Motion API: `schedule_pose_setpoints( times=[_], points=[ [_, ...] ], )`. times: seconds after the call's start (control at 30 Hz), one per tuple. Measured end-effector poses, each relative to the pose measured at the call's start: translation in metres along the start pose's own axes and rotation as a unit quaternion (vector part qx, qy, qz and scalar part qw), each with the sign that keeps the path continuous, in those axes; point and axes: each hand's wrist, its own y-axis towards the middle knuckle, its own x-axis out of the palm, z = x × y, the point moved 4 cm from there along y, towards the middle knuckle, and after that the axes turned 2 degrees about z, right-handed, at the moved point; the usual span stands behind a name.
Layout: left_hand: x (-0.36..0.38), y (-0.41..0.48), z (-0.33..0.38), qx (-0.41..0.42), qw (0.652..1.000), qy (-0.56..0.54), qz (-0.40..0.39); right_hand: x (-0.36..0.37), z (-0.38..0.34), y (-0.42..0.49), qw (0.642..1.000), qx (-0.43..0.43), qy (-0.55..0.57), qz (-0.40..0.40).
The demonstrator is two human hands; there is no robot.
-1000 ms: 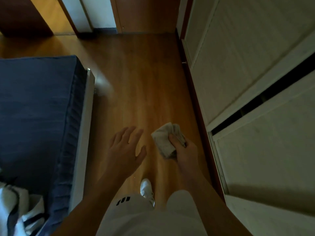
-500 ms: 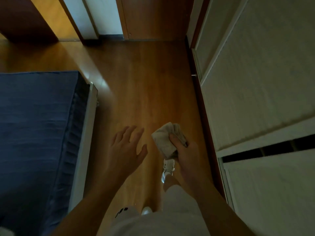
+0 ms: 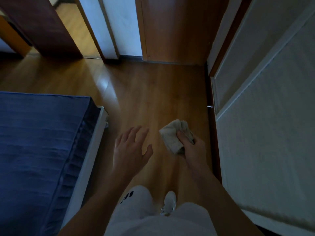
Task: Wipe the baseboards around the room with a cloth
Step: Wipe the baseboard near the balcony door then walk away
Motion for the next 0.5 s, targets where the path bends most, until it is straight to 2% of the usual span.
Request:
schedule_pose_setpoints(
  times=[0.27,0.5],
  points=[
    [0.016,0.104,-0.047,-0.025,1.000,0.006,0.007,0.049,-0.036,0.101,1.000,0.002,-0.019,0.002],
    [0.012,0.233,-0.112,-0.053,0.998,-0.006,0.022,0.130,-0.082,0.219,1.000,0.000,0.009,-0.003]
  ],
)
